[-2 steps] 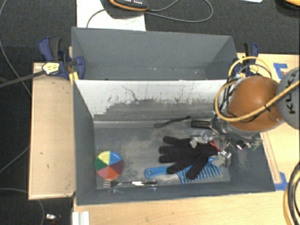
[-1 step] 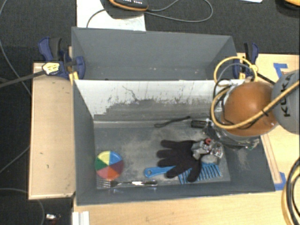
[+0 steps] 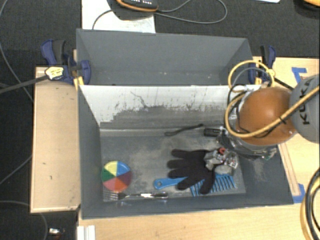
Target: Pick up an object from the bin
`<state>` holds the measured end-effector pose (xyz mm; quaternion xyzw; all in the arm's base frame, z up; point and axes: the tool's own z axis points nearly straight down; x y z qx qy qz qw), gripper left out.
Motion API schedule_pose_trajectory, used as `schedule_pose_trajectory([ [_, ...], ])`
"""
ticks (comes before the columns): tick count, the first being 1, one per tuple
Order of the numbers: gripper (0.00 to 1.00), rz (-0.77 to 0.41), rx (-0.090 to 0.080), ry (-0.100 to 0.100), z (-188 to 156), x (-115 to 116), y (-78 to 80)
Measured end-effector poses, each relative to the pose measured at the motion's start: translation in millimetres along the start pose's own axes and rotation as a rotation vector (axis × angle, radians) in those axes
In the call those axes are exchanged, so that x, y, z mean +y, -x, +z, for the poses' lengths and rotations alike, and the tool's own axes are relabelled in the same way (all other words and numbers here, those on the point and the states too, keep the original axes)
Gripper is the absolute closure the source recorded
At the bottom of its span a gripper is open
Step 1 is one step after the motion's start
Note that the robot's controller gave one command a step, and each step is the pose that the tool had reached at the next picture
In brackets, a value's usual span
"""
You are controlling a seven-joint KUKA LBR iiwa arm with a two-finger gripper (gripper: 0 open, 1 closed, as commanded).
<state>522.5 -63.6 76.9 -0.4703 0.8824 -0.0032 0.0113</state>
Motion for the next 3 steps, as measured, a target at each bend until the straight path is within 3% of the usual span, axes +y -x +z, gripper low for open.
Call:
schedule_pose_trajectory([
  [1, 1.0, 0.031, 0.0, 0.004, -61, -9, 2.3],
  [2, 1.0, 0.113, 0.001, 0.005, -110, 5, -0.9],
  [3, 1.0, 0.109, 0.002, 0.009, -170, -2, -0.4],
])
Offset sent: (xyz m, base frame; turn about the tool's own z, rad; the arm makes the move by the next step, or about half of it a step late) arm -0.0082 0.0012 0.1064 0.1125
